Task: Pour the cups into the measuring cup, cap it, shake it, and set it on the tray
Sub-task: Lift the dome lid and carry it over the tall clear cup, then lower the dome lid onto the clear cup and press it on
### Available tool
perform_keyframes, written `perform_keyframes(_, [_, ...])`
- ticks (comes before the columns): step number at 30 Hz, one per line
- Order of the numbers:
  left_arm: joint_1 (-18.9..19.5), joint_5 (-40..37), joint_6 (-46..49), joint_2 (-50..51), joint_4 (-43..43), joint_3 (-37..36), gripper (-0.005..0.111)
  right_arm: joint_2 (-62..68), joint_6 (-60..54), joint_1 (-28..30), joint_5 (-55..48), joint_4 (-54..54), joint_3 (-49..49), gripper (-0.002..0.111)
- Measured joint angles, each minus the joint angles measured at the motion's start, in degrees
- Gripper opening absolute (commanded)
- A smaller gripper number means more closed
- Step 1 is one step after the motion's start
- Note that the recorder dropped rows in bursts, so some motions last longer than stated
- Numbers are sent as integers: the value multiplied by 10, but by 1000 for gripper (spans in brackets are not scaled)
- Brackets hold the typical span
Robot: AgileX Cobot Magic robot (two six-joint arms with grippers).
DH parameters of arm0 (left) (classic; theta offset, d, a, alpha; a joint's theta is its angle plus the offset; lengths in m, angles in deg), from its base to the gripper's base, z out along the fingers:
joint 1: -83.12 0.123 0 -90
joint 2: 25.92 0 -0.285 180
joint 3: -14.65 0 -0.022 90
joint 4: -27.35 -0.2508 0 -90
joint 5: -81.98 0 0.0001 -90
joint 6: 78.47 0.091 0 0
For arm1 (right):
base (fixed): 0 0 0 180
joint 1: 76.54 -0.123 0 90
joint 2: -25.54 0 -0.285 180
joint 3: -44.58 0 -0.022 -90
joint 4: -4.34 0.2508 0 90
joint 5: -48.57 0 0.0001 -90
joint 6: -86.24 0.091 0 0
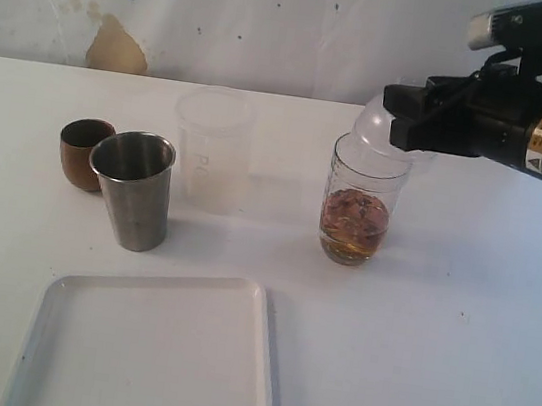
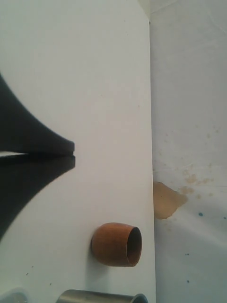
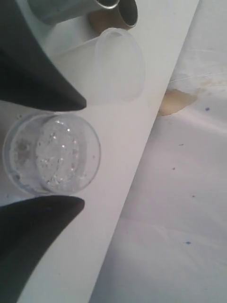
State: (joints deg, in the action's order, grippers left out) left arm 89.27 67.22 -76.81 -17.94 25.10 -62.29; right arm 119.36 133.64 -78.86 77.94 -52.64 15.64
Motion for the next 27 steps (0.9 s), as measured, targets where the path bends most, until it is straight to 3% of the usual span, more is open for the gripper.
perform_keyframes(27, [0,0,0,0,0,0,0,56,-6,0,37,0,16,0])
